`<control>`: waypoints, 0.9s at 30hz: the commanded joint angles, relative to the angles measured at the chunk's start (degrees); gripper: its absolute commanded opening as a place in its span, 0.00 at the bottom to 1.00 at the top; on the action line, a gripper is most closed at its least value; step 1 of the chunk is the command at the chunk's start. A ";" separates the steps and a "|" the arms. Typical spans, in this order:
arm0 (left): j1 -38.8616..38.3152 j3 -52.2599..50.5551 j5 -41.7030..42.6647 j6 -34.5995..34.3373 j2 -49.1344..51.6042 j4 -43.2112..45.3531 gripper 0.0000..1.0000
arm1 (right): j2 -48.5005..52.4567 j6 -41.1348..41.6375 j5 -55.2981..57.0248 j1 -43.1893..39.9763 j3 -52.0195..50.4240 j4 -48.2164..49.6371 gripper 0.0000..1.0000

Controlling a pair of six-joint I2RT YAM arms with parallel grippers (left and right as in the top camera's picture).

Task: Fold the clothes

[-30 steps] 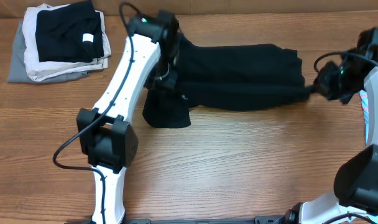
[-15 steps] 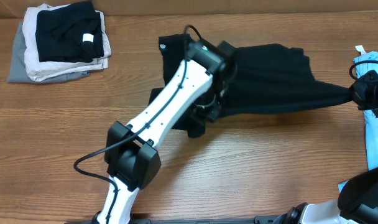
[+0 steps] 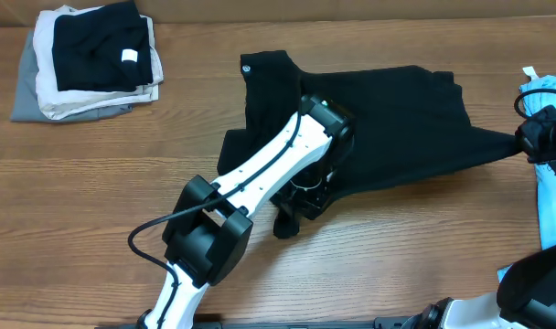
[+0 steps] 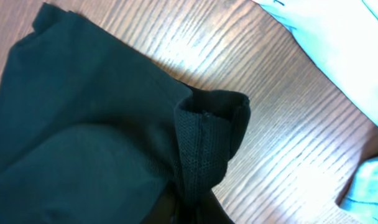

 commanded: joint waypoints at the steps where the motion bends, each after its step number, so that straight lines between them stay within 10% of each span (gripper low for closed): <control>1: 0.00 -0.48 0.09 -0.92 -1.84 -0.39 0.25 | -1.25 0.48 2.01 -0.63 0.44 0.07 0.06; 17: 11.80 -0.96 -9.40 1.01 -1.81 12.79 0.57 | -1.25 0.28 1.99 -0.63 0.44 -0.24 0.08; 27: 17.00 -10.97 -5.14 1.20 -1.64 24.61 0.22 | -1.25 0.28 1.99 -0.63 0.44 -0.61 0.08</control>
